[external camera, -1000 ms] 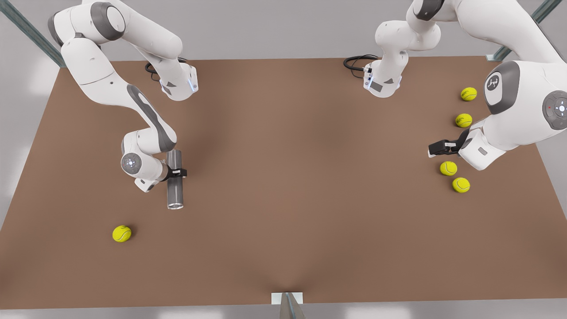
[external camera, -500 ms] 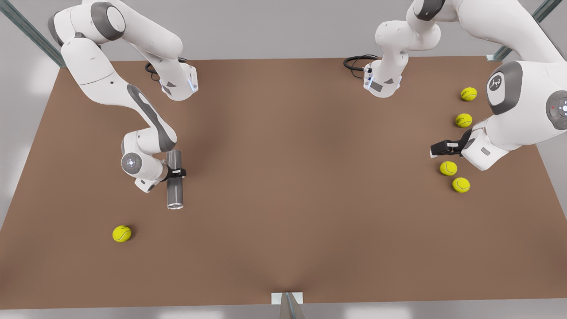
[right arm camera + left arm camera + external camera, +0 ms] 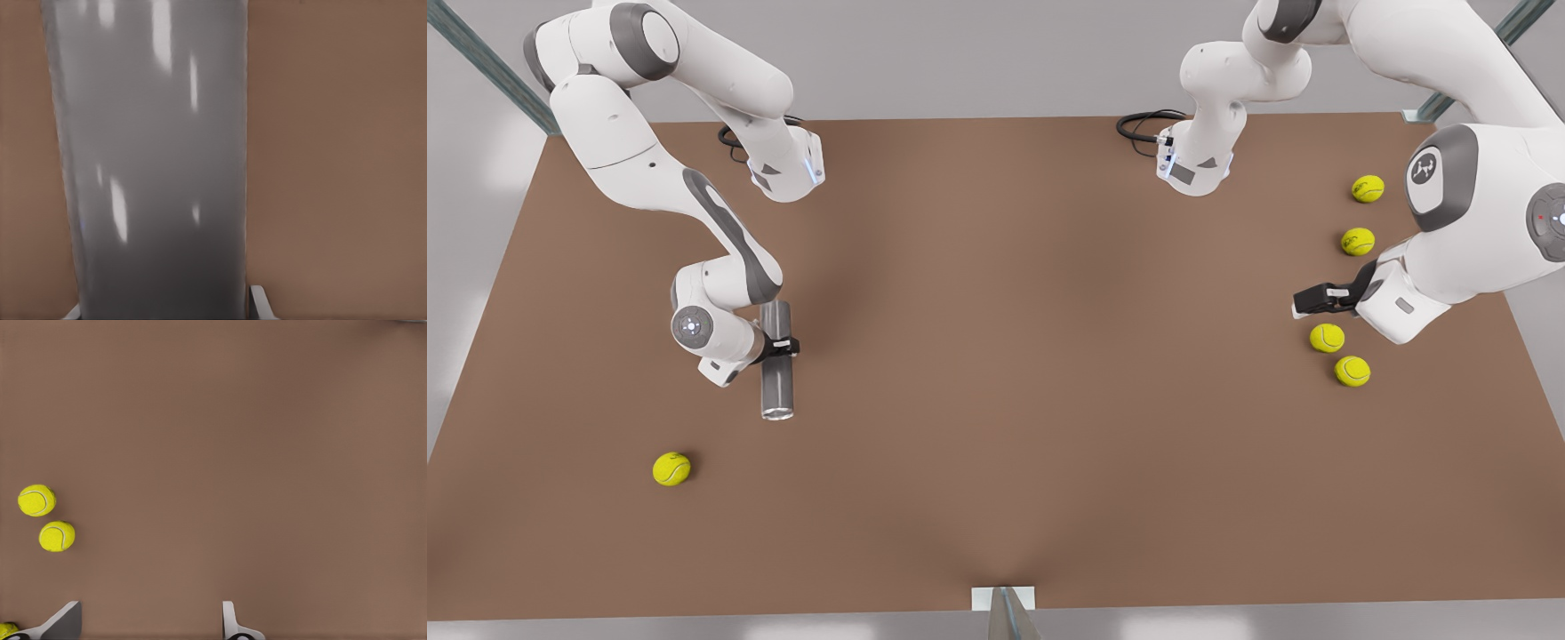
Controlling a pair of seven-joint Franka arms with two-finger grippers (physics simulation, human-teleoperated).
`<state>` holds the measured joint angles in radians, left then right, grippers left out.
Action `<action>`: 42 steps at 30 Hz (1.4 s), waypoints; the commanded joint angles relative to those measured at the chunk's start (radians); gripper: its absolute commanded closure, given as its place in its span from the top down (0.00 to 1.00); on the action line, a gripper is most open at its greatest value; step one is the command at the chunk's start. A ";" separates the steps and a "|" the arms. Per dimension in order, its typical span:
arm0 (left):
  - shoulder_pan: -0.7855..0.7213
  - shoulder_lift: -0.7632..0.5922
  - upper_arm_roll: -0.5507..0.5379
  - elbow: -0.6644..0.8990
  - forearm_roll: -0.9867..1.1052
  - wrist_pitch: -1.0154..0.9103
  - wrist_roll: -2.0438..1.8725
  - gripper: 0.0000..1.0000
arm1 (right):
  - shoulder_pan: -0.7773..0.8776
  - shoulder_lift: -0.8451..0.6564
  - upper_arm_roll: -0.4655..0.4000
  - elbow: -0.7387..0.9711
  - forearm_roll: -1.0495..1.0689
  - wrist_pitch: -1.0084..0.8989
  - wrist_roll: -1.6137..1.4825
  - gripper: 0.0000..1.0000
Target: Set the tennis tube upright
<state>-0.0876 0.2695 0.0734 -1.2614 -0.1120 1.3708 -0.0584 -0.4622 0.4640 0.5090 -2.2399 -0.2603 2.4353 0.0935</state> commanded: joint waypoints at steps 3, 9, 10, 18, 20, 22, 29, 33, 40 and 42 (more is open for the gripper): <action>0.000 -0.003 0.000 0.000 0.000 0.001 0.002 1.00 | -0.001 -0.001 0.000 0.000 0.000 0.001 -0.017 0.79; 0.003 -0.001 0.000 0.000 0.000 0.002 0.002 1.00 | -0.003 -0.002 0.000 0.000 0.000 0.001 -0.029 0.77; 0.003 -0.001 0.000 0.000 0.000 0.002 0.002 1.00 | -0.006 -0.002 0.000 0.000 0.000 -0.001 -0.031 0.77; 0.008 -0.001 0.000 -0.001 0.002 0.005 0.002 1.00 | -0.001 -0.013 0.002 0.005 0.000 -0.009 -0.037 0.75; 0.008 0.000 -0.001 -0.001 0.002 0.005 0.002 1.00 | -0.004 -0.016 0.003 0.006 0.000 -0.010 -0.043 0.75; 0.008 0.000 0.000 -0.001 0.002 0.002 0.002 1.00 | 0.000 -0.027 0.005 0.011 0.000 -0.027 -0.043 0.75; 0.009 0.000 0.000 -0.001 0.002 0.005 0.002 1.00 | 0.005 -0.056 0.029 0.034 0.000 -0.081 -0.044 0.75; 0.011 0.000 0.000 -0.001 0.002 0.005 0.002 1.00 | 0.007 -0.099 0.069 0.069 -0.002 -0.122 -0.104 0.75; 0.009 0.000 0.000 0.000 0.002 0.007 0.002 1.00 | 0.014 -0.194 0.270 0.109 -0.002 -0.142 -0.118 0.75; 0.009 0.000 0.000 0.000 0.002 0.007 0.002 1.00 | 0.125 -0.199 0.276 0.140 -0.039 -0.128 -0.115 0.75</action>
<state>-0.0779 0.2712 0.0735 -1.2614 -0.1107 1.3764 -0.0572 -0.3639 0.2670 0.7774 -2.1082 -0.1924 2.3236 -0.2263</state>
